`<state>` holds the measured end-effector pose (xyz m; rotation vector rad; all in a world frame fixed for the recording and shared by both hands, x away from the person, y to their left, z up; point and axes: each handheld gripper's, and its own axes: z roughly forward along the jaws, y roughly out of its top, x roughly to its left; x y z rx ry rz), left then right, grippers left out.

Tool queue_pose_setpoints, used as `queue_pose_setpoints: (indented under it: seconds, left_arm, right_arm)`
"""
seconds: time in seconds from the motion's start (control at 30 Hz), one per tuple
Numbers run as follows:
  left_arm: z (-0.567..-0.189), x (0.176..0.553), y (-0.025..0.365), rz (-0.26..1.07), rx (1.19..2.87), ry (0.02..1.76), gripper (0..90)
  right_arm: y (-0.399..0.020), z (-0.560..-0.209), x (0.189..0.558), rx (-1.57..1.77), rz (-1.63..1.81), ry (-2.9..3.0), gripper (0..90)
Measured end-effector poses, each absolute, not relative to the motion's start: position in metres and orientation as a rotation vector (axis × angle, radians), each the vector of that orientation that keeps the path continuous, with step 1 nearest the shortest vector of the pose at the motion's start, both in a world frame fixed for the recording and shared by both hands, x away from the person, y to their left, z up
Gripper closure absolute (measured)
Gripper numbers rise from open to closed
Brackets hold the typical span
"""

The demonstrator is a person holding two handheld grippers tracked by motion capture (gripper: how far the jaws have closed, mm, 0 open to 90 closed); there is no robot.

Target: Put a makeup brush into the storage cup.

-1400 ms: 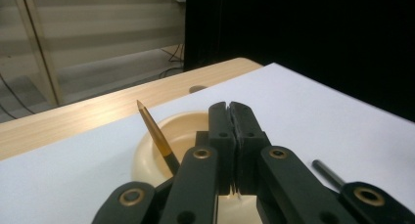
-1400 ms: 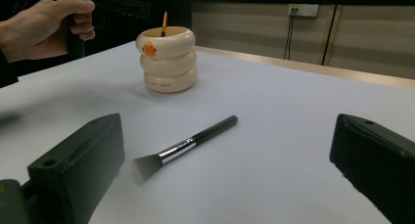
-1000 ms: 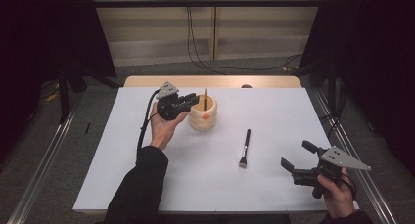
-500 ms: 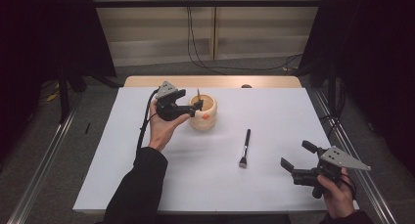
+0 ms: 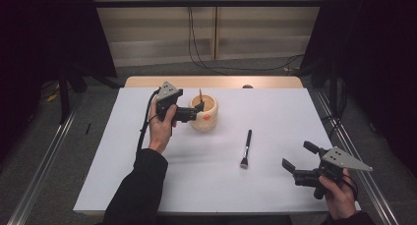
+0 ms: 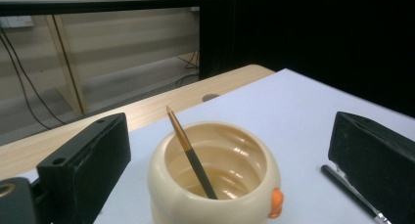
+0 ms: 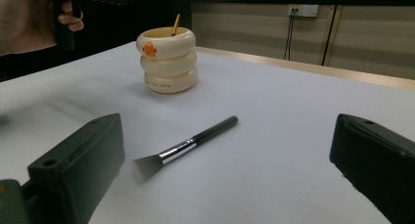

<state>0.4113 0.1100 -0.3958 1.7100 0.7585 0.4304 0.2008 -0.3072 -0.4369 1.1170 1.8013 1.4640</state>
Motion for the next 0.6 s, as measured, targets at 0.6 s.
queue_pose_setpoints:
  seconds: [0.6]
  left_arm:
    - [-0.394,0.392,0.138,0.437,1.689,0.767,1.2]
  right_arm:
    - [-0.307,-0.437,0.201,1.111,1.459,1.804,0.0]
